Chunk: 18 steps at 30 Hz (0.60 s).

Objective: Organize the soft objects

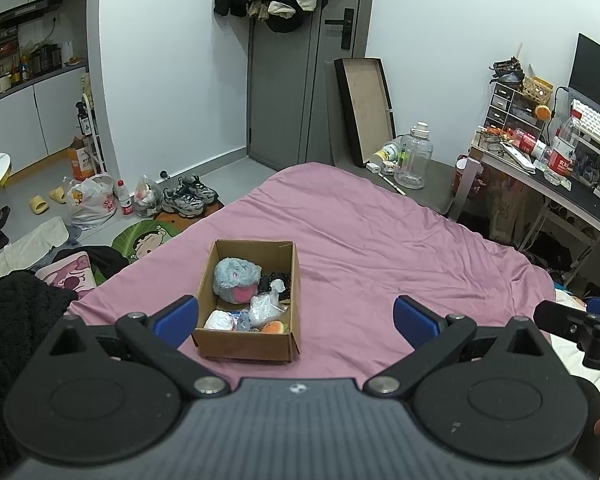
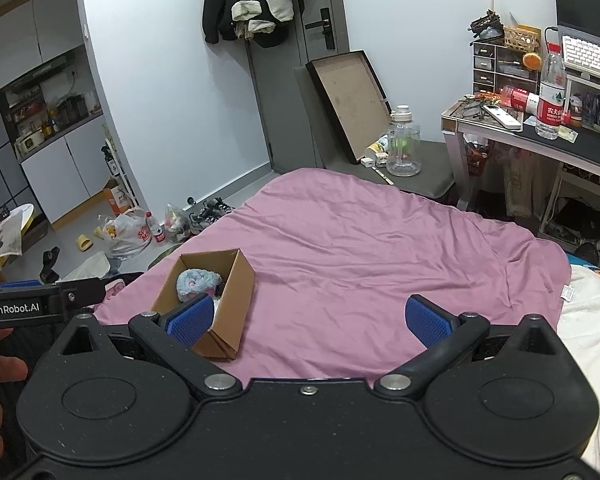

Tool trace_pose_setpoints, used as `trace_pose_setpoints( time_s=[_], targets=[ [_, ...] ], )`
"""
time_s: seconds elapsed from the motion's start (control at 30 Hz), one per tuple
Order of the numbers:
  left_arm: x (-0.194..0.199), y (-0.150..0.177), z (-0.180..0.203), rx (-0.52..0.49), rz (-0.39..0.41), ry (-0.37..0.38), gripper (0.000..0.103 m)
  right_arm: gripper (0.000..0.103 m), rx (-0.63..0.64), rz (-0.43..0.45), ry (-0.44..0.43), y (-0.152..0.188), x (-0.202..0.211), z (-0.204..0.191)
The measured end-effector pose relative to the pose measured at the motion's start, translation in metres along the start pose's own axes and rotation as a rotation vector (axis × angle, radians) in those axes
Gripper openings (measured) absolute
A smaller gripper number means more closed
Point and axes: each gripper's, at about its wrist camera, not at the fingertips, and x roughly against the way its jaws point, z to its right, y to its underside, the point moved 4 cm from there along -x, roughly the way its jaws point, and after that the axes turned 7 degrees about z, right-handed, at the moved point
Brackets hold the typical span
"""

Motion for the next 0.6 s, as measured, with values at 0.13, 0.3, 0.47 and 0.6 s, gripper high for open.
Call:
trace_pose_setpoints(
  time_s=[0.13, 0.3, 0.47, 0.6],
  targets=[
    [-0.0003, 0.0006, -0.0014, 0.001, 0.001, 0.002, 0.103, 0.103, -0.015, 0.004, 0.008, 0.0001, -0.0005, 0.0042],
    [-0.0019, 0.0017, -0.0032, 0.002, -0.001, -0.003, 0.103, 0.103, -0.007, 0.006, 0.013, 0.0020, 0.0005, 0.0051],
    [-0.0024, 0.0016, -0.0030, 0.000, -0.002, -0.002, 0.103, 0.103, 0.009, 0.000, 0.015, 0.0033, -0.0004, 0.0011],
    [-0.0024, 0.0015, -0.0028, 0.002, -0.002, -0.003, 0.103, 0.103, 0.015, 0.002, 0.018, 0.0026, 0.0005, -0.0019]
  ],
)
